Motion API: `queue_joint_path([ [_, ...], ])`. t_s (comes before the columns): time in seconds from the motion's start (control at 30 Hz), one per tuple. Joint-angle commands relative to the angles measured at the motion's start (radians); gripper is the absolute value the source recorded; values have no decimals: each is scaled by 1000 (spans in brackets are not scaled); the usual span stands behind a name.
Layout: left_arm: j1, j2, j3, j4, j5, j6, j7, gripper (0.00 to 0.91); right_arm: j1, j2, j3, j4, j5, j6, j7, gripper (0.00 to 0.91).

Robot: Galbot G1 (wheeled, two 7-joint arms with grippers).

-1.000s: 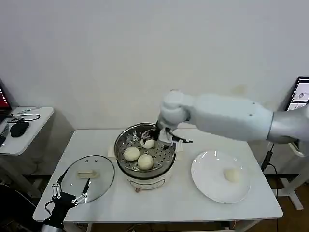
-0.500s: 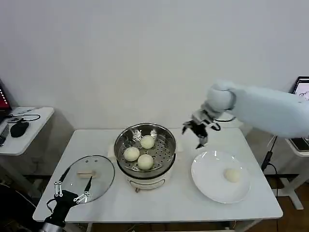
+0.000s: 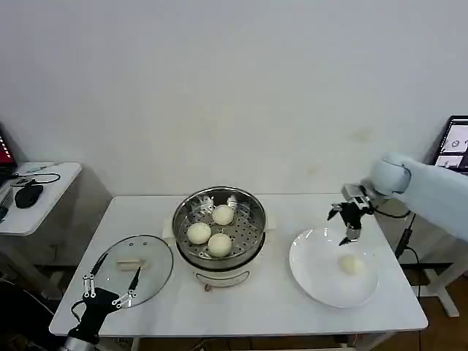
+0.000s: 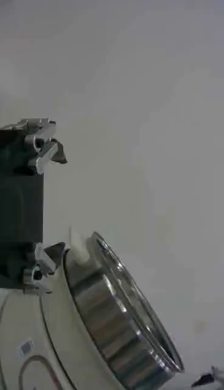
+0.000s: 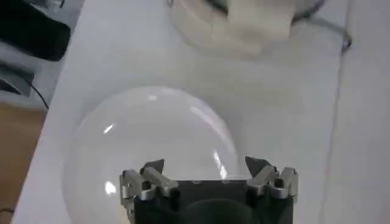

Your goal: Take steamed baozi put them in steamer then cover it.

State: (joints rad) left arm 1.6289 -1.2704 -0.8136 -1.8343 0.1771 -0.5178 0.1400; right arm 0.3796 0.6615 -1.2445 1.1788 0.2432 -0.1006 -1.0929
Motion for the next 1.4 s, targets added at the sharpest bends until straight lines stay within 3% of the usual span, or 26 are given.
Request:
queue_joint_path([
  [0.03,0,1,-4,4,-1,1,-1,907,-174,-9,121,-135,-70,-25,-9,907],
  [0.53,-5,-2,-9,24,1,1,-2,907,-239,53,163,-206,-85,-25,-29,907],
  [1.4,0,0,-12,29,2,1,-3,907,-306,75,206,-237,-157,-6,-39,907],
])
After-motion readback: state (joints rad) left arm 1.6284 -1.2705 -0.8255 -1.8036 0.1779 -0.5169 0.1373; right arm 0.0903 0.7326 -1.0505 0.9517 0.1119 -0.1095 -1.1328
